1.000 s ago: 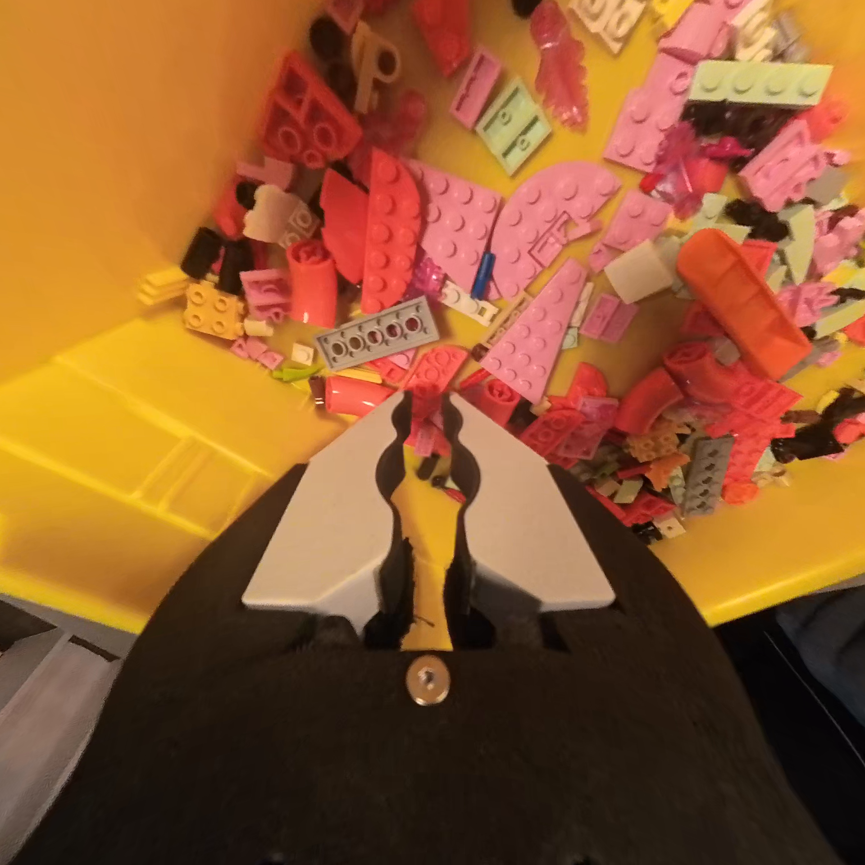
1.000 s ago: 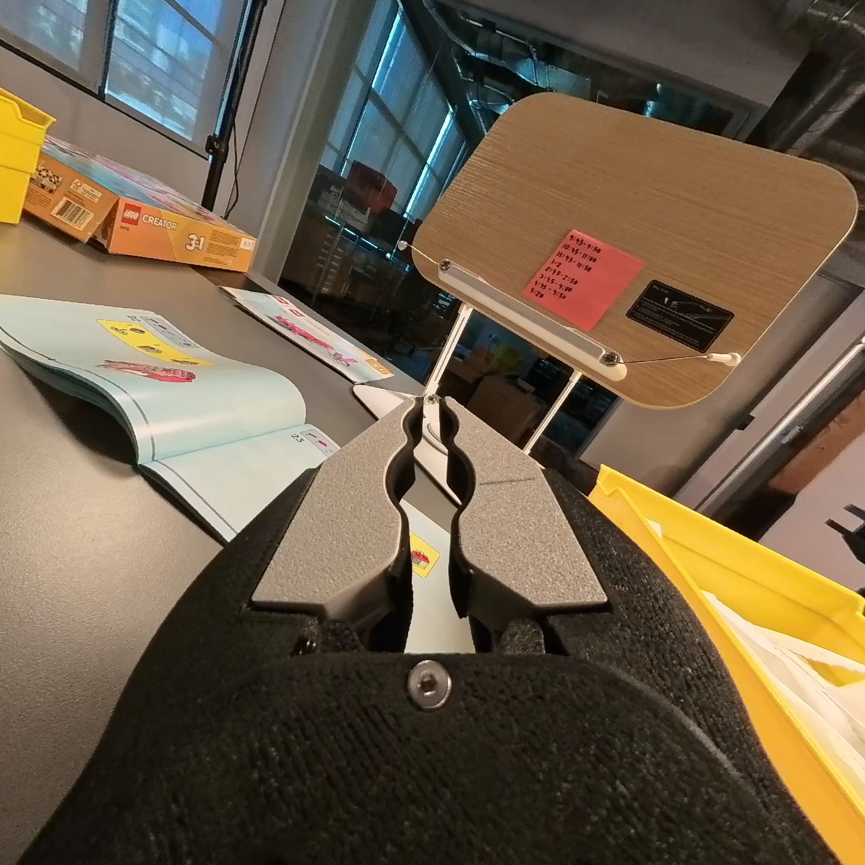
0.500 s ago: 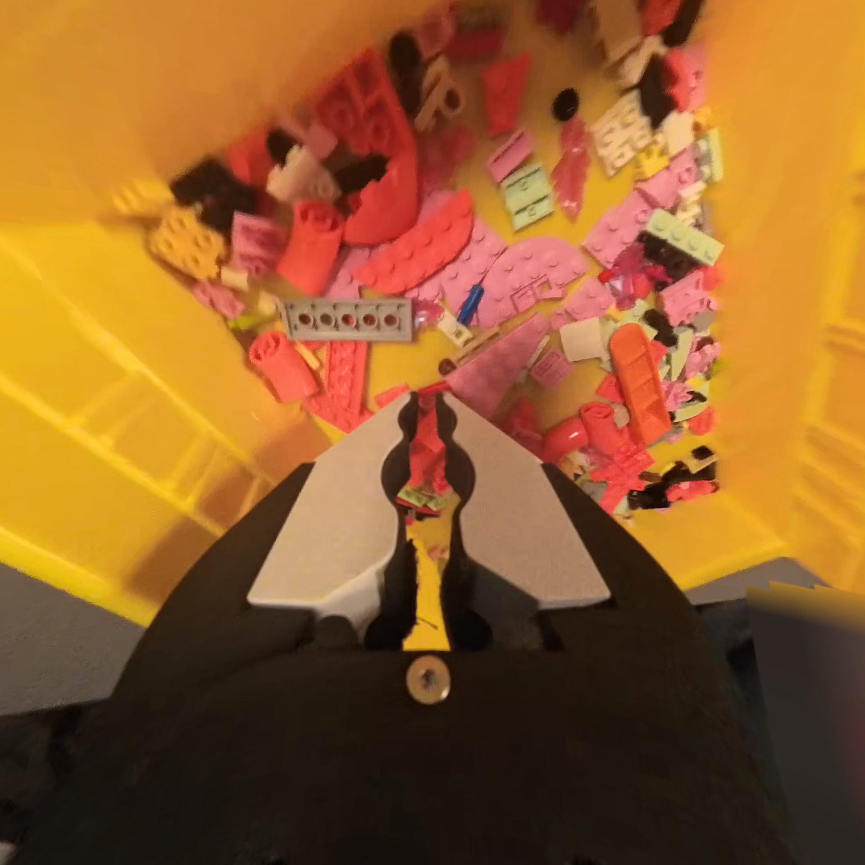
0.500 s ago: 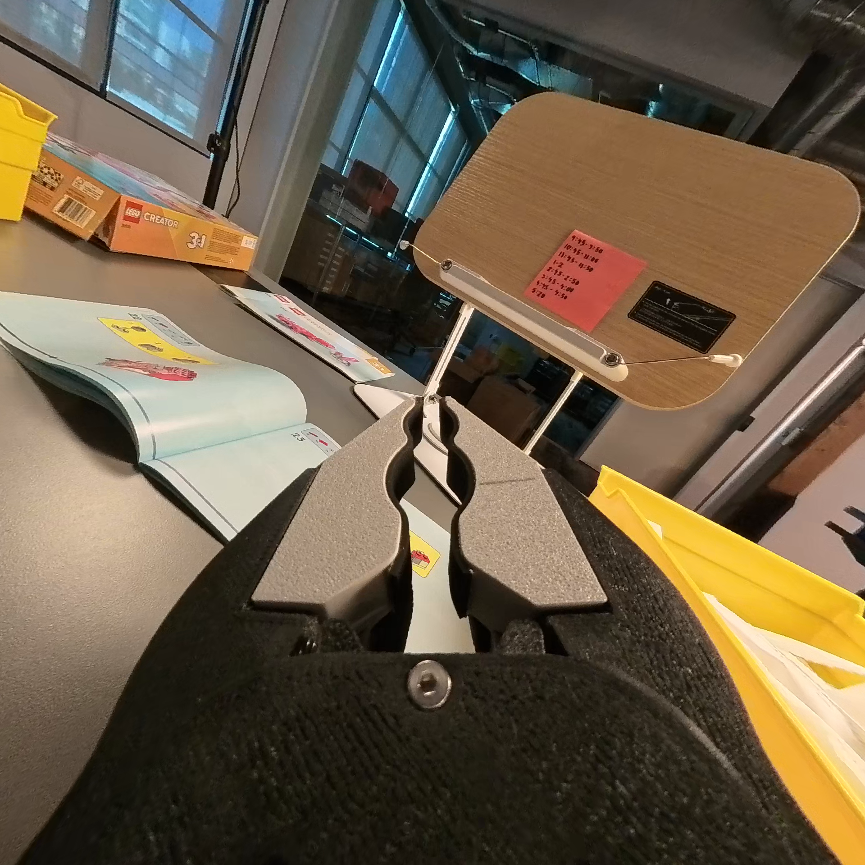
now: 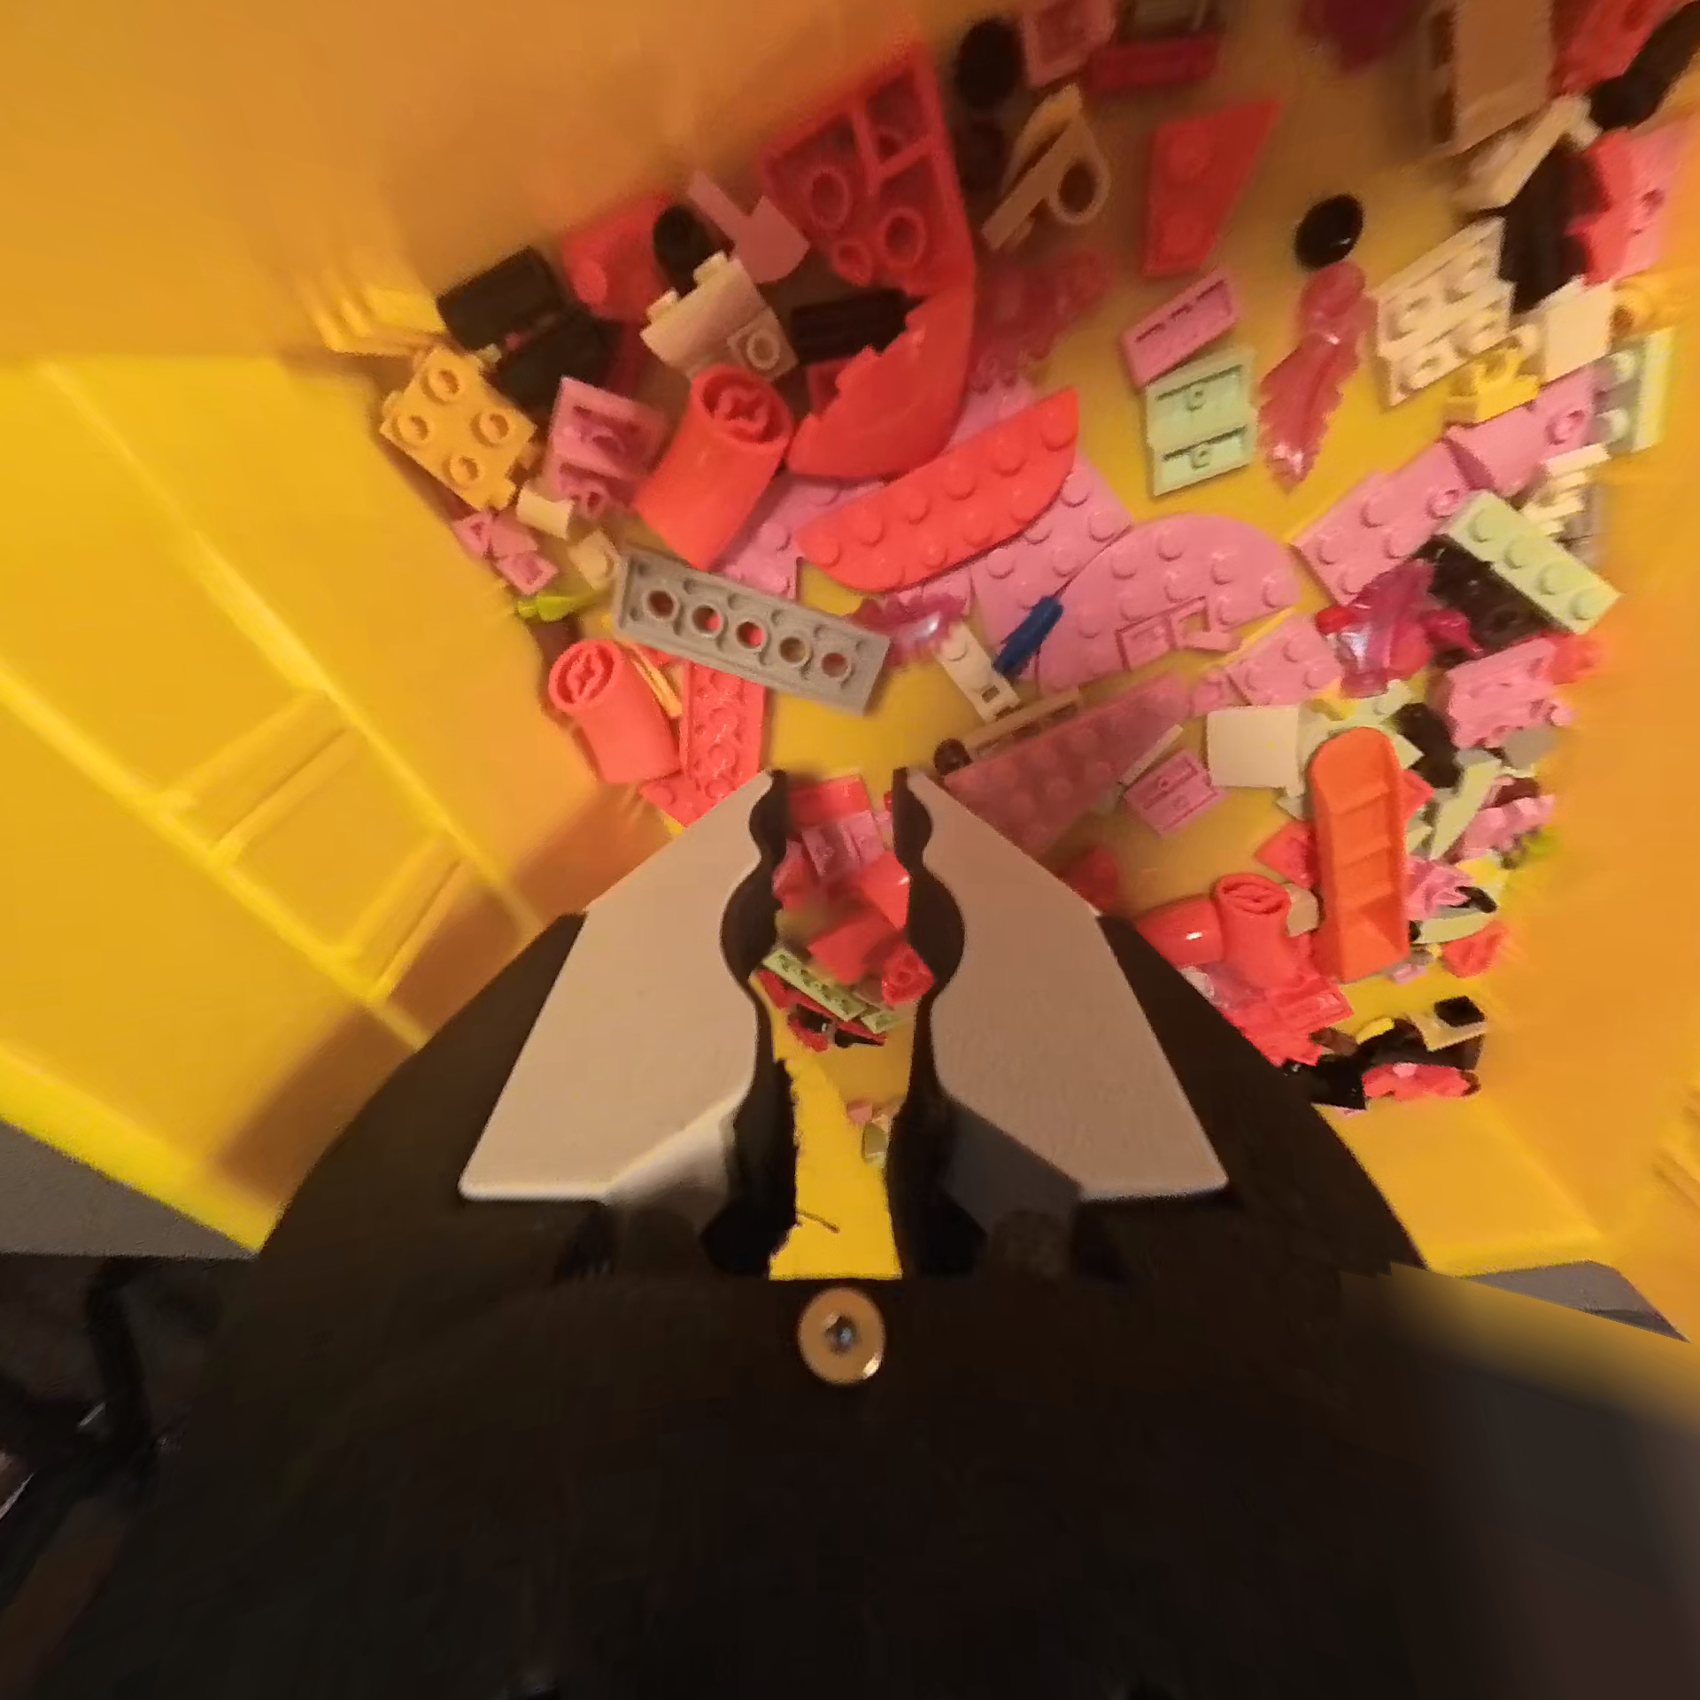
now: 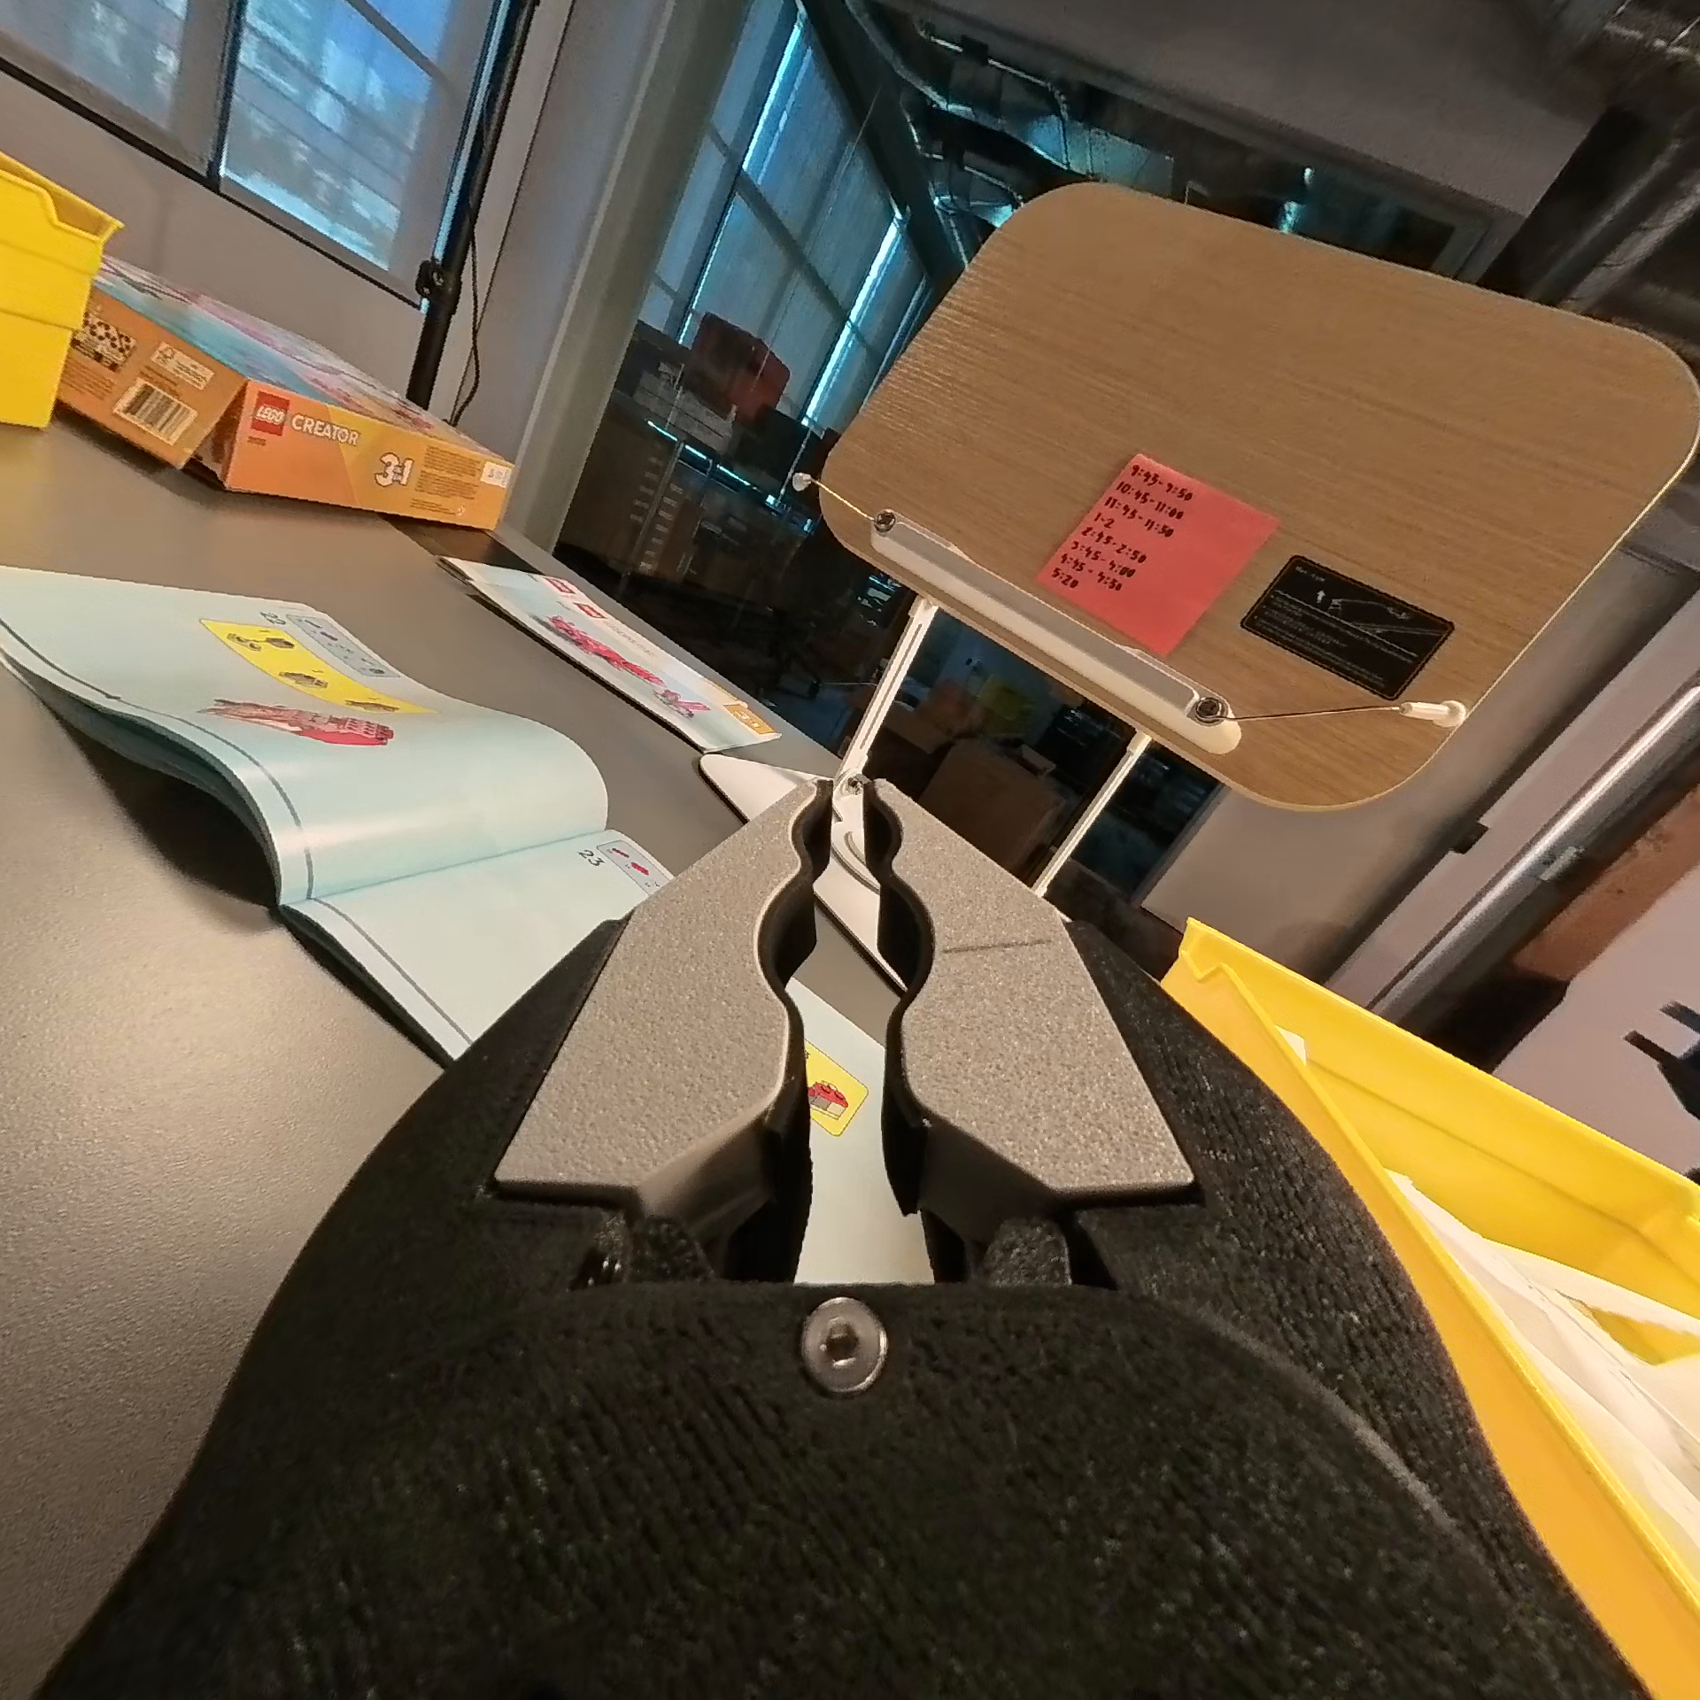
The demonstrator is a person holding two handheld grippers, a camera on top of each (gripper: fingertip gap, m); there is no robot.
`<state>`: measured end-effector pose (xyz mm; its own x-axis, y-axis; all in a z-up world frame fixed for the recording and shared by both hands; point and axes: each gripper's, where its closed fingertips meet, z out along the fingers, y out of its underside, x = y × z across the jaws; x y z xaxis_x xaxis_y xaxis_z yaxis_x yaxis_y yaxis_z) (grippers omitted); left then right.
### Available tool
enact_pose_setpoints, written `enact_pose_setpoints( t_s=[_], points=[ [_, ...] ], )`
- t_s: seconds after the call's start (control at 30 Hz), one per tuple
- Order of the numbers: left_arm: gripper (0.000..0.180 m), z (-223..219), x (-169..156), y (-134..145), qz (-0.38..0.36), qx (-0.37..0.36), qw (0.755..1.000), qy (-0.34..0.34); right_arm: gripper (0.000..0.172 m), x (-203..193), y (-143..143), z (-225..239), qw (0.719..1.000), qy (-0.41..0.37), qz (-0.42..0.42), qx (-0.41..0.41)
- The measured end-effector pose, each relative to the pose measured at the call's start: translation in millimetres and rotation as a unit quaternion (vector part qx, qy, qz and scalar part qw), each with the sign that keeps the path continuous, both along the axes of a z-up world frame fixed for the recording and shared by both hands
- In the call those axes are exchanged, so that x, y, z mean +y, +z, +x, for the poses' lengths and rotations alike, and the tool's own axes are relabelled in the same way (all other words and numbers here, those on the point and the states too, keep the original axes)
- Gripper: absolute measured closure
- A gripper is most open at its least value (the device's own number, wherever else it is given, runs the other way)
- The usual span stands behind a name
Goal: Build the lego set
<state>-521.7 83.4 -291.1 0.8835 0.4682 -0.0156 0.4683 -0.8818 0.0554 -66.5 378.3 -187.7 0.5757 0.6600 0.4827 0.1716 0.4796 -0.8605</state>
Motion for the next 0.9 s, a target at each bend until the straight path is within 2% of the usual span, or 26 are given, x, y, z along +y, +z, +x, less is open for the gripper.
enact_pose_setpoints(
  t_s=[0.27, 0.33, 0.63, 0.77, 0.9],
  points=[
    [0.159, 5, -4, -3, -0.016, -0.014, 1.0, 0.014, 0.167, 0, 0, 0, 1.0, 0.001, 0.0, 0.0],
    [0.164, 4, -3, -3, -0.01, -0.012, 1.0, 0.01, 0.167, -1, 0, 0, 1.0, 0.002, 0.0, 0.0],
    [0.165, 3, 0, 2, 0.011, 0.003, 1.0, -0.016, 0.167, -1, 0, -1, 1.0, 0.003, 0.0, 0.0],
    [0.165, 11, 14, 29, 0.052, 0.02, 0.998, -0.032, 0.167, -1, 0, -1, 1.0, 0.002, -0.001, 0.002],
    [0.165, 66, 49, 89, 0.154, 0.053, 0.978, -0.127, 0.167, -1, 0, -1, 1.0, 0.002, -0.001, 0.003]
  ],
)
